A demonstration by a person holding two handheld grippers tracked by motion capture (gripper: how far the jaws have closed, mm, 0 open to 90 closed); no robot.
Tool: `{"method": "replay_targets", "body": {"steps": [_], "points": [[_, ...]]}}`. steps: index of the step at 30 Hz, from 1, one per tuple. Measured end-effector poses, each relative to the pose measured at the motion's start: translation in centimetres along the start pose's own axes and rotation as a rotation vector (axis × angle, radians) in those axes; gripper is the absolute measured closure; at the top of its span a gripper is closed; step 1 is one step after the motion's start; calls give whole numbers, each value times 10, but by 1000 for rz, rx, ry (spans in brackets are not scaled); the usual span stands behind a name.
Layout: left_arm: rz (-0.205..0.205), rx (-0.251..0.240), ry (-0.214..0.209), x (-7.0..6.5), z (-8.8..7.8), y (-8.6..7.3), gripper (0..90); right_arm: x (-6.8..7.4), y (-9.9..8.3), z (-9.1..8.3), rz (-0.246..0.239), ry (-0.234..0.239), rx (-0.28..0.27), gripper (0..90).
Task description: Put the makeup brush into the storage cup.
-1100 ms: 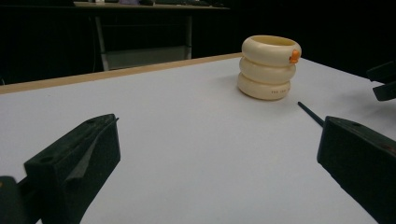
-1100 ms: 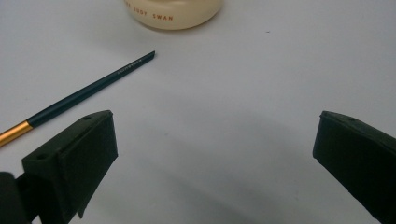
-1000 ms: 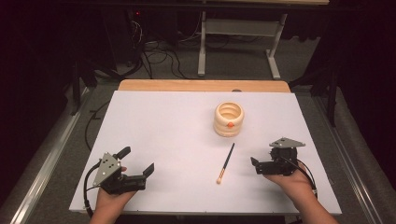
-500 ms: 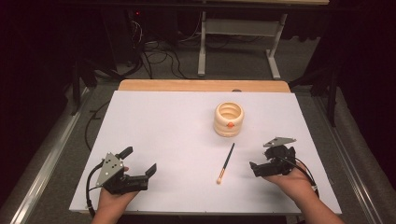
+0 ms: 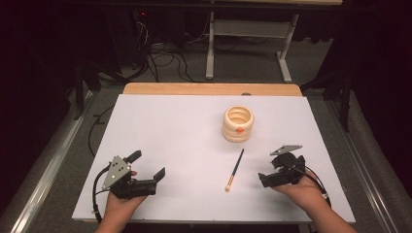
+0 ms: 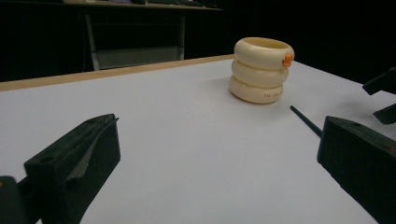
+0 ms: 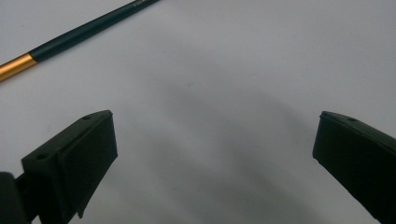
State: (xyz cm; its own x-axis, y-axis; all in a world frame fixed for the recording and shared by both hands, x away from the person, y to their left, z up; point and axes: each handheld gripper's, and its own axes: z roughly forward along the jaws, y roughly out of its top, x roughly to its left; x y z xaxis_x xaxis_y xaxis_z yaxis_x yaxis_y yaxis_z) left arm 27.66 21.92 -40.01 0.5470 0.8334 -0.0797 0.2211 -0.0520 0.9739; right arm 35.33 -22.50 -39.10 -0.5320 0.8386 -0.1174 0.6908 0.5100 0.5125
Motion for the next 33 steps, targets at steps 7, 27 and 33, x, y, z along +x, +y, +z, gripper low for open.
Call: {"method": "replay_targets", "body": {"steps": [7, 27, 33], "points": [[-8, -9, 9, 1, -2, 1, 1, 5, 9, -4, -20, 36, 45, 13], [-5, -7, 13, 0, -6, 0, 1, 41, 34, 13, -85, 97, 110, 13], [7, -6, 4, -2, -4, 1, 1, 55, 41, 19, -99, 119, 115, 13]]}}
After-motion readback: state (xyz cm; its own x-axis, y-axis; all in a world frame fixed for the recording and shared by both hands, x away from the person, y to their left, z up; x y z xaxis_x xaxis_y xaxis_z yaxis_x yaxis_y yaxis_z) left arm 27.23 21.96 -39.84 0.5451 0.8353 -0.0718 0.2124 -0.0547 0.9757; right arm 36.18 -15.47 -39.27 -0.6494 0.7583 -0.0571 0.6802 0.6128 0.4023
